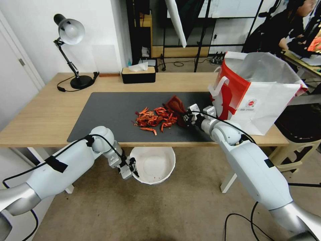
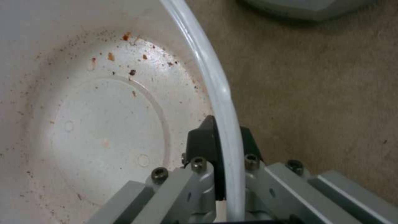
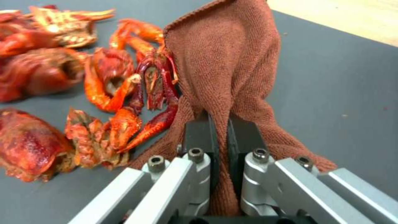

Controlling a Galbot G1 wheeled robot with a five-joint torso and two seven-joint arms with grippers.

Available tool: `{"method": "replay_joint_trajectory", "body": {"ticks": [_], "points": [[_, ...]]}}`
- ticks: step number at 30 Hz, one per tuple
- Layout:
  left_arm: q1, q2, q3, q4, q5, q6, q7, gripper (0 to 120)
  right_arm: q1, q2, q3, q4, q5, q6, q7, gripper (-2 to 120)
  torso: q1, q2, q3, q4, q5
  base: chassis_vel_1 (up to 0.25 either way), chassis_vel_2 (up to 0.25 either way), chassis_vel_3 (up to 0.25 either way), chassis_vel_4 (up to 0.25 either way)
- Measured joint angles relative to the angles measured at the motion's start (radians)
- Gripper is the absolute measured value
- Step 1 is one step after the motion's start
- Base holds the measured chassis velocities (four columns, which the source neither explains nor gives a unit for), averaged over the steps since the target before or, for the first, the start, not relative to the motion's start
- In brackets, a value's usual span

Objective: Sweep shrimp from table into container with towel, then put container into takeout bag.

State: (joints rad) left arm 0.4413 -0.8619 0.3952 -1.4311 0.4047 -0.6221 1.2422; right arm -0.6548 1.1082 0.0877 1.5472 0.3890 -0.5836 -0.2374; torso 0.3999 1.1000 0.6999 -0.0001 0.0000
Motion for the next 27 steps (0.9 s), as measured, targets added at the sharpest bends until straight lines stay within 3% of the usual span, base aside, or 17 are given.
{"method": "replay_joint_trajectory", "body": {"ticks": [27], "points": [[-0.027, -0.013, 0.003, 0.036, -0.007, -0.003, -0.005, 0, -0.169, -0.059, -0.008, 0.21, 0.007, 0.002, -0.011, 2, 0.0, 0.0, 0.0, 0.0001, 0.0001, 0.0, 0.0, 0.0, 0.0]]}}
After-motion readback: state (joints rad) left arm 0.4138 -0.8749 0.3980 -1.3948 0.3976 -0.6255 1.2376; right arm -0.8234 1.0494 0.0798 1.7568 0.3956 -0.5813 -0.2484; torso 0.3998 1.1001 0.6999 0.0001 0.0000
